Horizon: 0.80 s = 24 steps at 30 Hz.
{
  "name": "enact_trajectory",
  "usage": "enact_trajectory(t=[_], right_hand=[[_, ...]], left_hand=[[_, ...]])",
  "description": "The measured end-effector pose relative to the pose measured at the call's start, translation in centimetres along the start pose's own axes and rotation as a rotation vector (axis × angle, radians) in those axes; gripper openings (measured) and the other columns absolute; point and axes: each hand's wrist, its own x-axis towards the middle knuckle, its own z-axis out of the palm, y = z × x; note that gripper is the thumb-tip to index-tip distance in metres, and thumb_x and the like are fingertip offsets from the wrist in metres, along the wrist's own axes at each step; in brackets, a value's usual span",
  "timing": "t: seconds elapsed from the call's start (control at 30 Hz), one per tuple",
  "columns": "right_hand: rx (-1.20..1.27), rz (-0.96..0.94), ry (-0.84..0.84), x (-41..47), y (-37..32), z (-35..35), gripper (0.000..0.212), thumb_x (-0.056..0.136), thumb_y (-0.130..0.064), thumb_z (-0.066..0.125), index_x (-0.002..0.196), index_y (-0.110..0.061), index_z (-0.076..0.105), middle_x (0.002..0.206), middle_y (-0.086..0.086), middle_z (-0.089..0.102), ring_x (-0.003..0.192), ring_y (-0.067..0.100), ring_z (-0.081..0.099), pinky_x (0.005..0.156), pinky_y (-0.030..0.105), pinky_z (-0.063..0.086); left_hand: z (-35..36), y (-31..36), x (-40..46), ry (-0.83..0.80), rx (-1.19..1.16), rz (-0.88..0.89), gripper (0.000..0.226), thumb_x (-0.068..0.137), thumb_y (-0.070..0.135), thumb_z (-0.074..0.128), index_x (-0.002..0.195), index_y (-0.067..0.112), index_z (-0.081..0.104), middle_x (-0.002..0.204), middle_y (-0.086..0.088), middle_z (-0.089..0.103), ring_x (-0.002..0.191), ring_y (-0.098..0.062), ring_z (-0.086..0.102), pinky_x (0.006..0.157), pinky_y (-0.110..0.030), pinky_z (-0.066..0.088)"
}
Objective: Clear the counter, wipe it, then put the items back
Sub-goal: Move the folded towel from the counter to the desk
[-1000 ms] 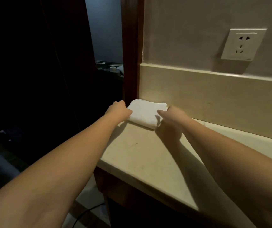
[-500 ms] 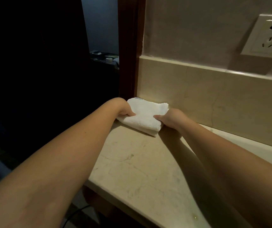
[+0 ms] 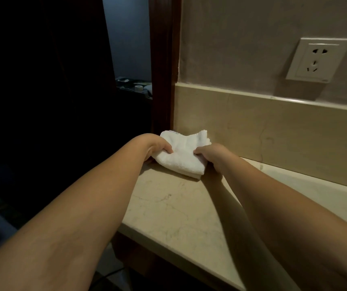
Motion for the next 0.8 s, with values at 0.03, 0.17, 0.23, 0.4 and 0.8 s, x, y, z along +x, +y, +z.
enact_trajectory(t=[0.03, 0.17, 0.23, 0.4, 0.8], right_hand=[[0.086, 0.015, -0.009, -0.6, 0.1, 0.0, 0.037, 0.087, -0.028, 0.064, 0.113, -0.008, 0.048, 0.087, 0.006, 0.054, 0.076, 0.019, 0.053, 0.064, 0.029, 0.043], [0.408, 0.043, -0.07, -3.3, 0.6, -0.3, 0.047, 0.079, -0.025, 0.065, 0.12, -0.008, 0.048, 0.106, 0.011, 0.062, 0.093, 0.027, 0.063, 0.084, 0.038, 0.054], [0.517, 0.018, -0.11, -5.2, 1.0, -0.7, 0.043, 0.081, -0.024, 0.063, 0.118, -0.009, 0.048, 0.108, 0.013, 0.064, 0.094, 0.03, 0.065, 0.08, 0.038, 0.056], [0.682, -0.108, -0.182, -11.4, 2.5, -2.5, 0.04, 0.083, -0.023, 0.059, 0.121, -0.009, 0.051, 0.108, 0.014, 0.07, 0.088, 0.031, 0.071, 0.069, 0.039, 0.058], [0.786, -0.246, -0.047, -30.9, 14.2, -4.9, 0.026, 0.092, -0.022, 0.052, 0.116, -0.014, 0.059, 0.097, 0.01, 0.071, 0.079, 0.025, 0.071, 0.063, 0.035, 0.059]], left_hand=[[-0.1, -0.3, -0.5, -0.005, -0.031, 0.001, 0.041, 0.08, 0.024, 0.073, 0.114, 0.013, 0.052, 0.096, -0.008, 0.057, 0.084, -0.024, 0.056, 0.07, -0.035, 0.048], [-0.3, -1.3, -3.2, -0.041, -0.192, 0.034, 0.04, 0.077, 0.02, 0.074, 0.113, 0.009, 0.059, 0.101, -0.011, 0.068, 0.09, -0.027, 0.066, 0.076, -0.038, 0.057], [-0.5, -1.8, -5.1, -0.095, -0.294, 0.063, 0.039, 0.079, 0.017, 0.074, 0.114, 0.008, 0.061, 0.101, -0.01, 0.07, 0.088, -0.025, 0.068, 0.067, -0.034, 0.058], [-0.4, -4.2, -11.5, -0.232, -0.516, 0.126, 0.036, 0.08, 0.017, 0.073, 0.113, 0.011, 0.061, 0.094, -0.009, 0.071, 0.083, -0.023, 0.068, 0.064, -0.035, 0.057], [5.8, -11.6, -27.7, -0.621, -0.899, 0.262, 0.049, 0.075, 0.019, 0.066, 0.122, 0.008, 0.06, 0.11, -0.015, 0.07, 0.099, -0.031, 0.068, 0.085, -0.048, 0.056]])
